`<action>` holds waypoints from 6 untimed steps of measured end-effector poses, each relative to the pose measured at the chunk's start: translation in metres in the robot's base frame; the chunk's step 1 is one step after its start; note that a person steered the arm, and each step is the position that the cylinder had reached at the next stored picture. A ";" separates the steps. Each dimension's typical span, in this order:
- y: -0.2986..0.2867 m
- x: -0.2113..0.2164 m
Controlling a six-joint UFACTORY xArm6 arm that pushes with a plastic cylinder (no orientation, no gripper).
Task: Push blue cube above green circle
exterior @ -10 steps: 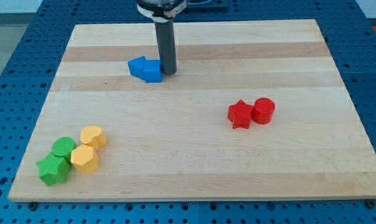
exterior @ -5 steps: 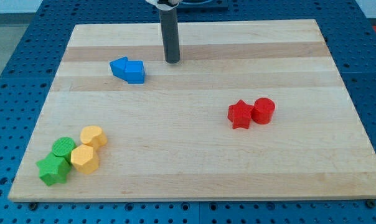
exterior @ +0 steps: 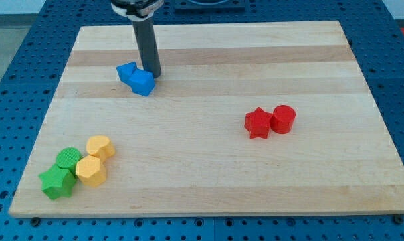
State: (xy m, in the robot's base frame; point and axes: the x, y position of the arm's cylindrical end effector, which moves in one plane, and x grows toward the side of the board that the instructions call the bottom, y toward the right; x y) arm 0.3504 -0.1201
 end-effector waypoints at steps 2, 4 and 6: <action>-0.013 0.021; -0.031 0.056; -0.050 0.089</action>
State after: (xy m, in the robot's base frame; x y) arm 0.4389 -0.1704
